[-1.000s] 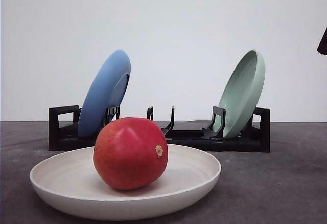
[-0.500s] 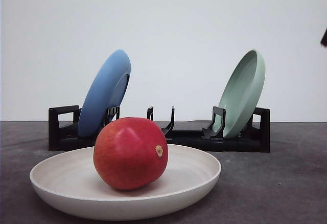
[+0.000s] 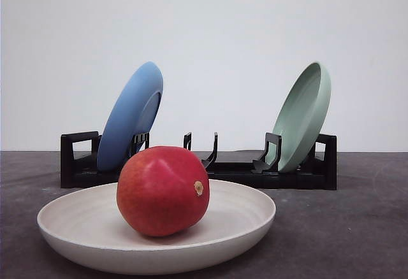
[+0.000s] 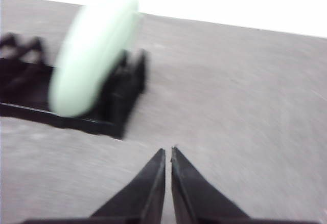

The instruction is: Place pomegranate in white plate

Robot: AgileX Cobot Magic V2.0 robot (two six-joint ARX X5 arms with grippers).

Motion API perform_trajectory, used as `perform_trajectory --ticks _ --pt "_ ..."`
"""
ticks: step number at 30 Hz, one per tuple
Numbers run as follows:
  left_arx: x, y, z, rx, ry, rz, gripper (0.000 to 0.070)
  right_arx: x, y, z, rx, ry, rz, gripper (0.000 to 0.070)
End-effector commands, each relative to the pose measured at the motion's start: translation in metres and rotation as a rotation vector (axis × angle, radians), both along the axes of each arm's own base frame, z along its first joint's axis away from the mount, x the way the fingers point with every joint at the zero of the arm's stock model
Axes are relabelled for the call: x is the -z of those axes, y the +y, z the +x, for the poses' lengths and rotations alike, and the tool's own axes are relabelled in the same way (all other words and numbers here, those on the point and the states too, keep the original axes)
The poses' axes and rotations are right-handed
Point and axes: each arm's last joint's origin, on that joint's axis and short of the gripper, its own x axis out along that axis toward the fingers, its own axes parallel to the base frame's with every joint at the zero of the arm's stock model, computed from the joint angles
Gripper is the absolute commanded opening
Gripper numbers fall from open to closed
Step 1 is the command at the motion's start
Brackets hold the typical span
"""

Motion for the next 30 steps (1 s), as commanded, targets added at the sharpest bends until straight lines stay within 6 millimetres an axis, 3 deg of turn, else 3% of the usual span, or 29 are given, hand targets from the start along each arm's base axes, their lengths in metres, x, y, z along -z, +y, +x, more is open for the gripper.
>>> perform_trajectory --ticks 1,15,30 --pt "0.002 0.0 0.001 -0.002 -0.004 0.007 0.0012 0.001 -0.001 -0.002 0.019 -0.041 0.021 0.0016" --pt "0.002 0.0 0.001 -0.002 -0.005 0.007 0.0012 0.031 -0.006 -0.014 0.07 -0.184 0.031 0.0016" --pt "0.002 0.0 0.001 -0.002 -0.005 0.007 0.0012 0.03 -0.006 -0.014 0.075 -0.201 0.034 0.0016"
